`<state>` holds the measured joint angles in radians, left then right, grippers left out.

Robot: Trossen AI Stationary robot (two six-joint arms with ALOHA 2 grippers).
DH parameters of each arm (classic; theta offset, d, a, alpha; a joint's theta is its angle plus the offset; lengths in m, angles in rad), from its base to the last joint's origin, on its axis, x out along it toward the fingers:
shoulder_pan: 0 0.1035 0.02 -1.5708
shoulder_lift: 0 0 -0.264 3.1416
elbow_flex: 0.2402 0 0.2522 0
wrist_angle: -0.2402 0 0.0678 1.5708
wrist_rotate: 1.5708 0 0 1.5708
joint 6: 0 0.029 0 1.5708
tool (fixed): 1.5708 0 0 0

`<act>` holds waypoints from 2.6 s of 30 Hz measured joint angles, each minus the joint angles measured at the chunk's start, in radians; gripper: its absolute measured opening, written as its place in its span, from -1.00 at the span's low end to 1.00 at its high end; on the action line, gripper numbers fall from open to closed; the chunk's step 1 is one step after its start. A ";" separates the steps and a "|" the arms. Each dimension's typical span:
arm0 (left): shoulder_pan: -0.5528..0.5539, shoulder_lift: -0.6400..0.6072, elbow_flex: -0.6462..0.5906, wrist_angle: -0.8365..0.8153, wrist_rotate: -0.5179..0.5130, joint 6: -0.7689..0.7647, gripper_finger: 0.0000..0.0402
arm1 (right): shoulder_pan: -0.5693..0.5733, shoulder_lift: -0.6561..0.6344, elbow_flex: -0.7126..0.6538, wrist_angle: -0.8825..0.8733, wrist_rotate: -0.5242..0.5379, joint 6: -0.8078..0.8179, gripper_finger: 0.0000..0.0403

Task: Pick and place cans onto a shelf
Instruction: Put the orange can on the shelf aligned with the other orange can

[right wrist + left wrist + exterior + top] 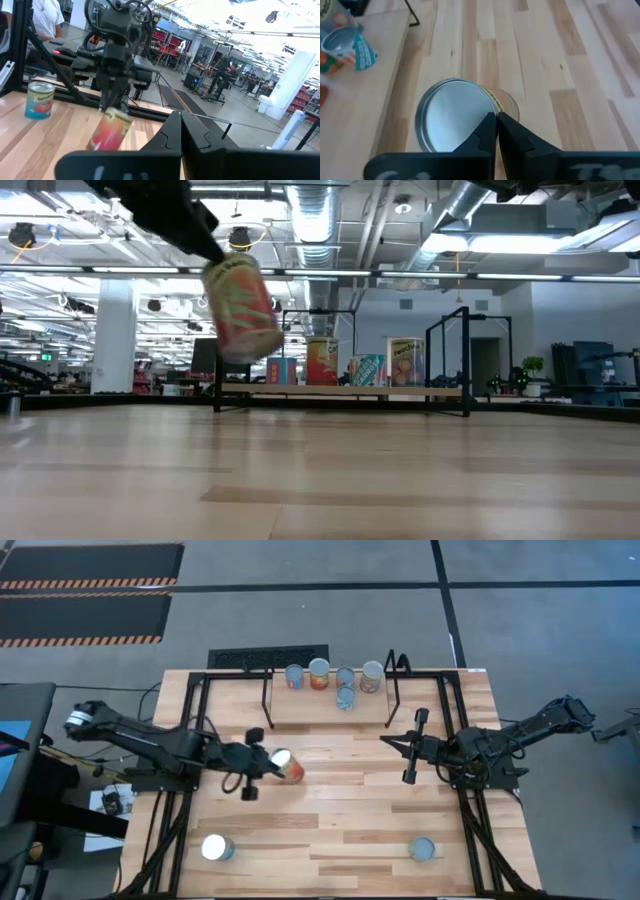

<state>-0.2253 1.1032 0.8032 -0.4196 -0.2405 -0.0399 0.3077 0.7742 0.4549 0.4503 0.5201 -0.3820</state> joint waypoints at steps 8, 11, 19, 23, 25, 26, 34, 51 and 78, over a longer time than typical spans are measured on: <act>0.049 0.191 0.044 0.185 -0.008 0.001 -1.00 | 0.000 0.000 0.000 -0.001 0.000 -0.007 -0.95; 0.069 0.265 0.105 0.184 -0.008 0.018 -1.00 | 0.000 0.000 0.000 -0.001 0.000 -0.008 -0.95; 0.118 0.470 0.294 0.134 0.021 0.098 -1.00 | 0.000 0.000 0.000 -0.010 0.000 -0.008 -0.95; 0.145 0.554 0.367 0.118 0.026 0.120 -1.00 | 0.000 0.000 0.000 -0.017 0.000 -0.009 -0.95; 0.155 0.583 0.387 0.117 0.033 0.131 -1.00 | 0.000 0.000 0.000 -0.025 0.000 -0.009 -0.95; 0.161 0.594 0.394 0.114 0.043 0.133 -1.00 | 0.000 0.000 0.000 -0.026 0.000 -0.009 -0.95; 0.193 0.619 0.405 0.119 0.085 0.125 -1.00 | 0.000 0.000 0.000 -0.024 0.000 -0.010 -0.95; 0.193 0.617 0.404 0.070 0.078 0.106 -0.91 | 0.000 0.000 0.000 -0.026 0.000 -0.011 -0.95; -0.054 -0.013 -0.151 0.492 0.032 -0.018 -0.91 | -0.005 0.166 0.051 0.035 -0.025 -0.008 -0.96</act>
<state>-0.2789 1.0904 0.6521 0.0724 -0.2081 -0.0576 0.3026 0.9399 0.5057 0.4849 0.4955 -0.3901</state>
